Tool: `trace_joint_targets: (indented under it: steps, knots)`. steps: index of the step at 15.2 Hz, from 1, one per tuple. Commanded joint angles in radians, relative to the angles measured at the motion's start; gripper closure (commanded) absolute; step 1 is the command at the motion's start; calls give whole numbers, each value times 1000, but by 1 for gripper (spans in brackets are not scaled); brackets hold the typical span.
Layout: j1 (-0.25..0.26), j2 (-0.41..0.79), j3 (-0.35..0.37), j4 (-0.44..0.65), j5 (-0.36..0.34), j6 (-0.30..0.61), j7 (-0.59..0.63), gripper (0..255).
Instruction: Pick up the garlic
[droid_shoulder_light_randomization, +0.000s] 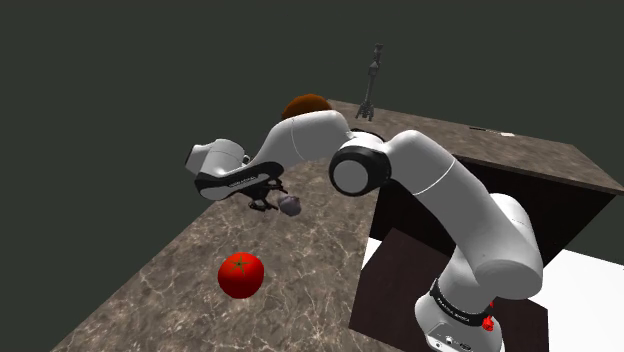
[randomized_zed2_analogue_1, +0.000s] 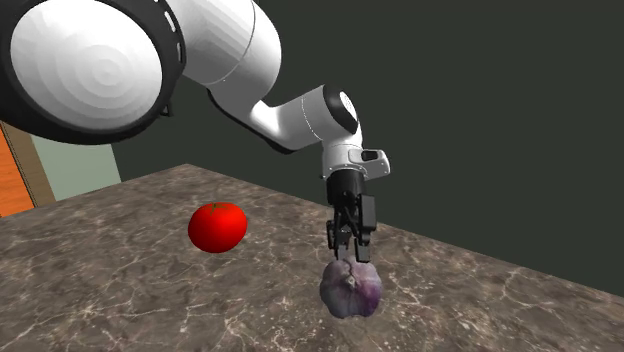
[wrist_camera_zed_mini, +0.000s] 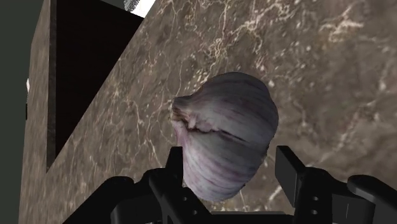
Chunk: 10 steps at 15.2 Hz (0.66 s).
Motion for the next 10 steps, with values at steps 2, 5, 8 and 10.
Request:
trace_joint_targets:
  steps: [2, 5, 8, 10]
  knots:
    - [2, -21, 0, 4, 0, -23, -12, 255]
    - [3, -44, 1, 4, -1, -42, -24, 255]
    - [5, -64, 1, 8, -2, -63, -36, 255]
    - [5, -64, 1, 9, -2, -64, -37, 255]
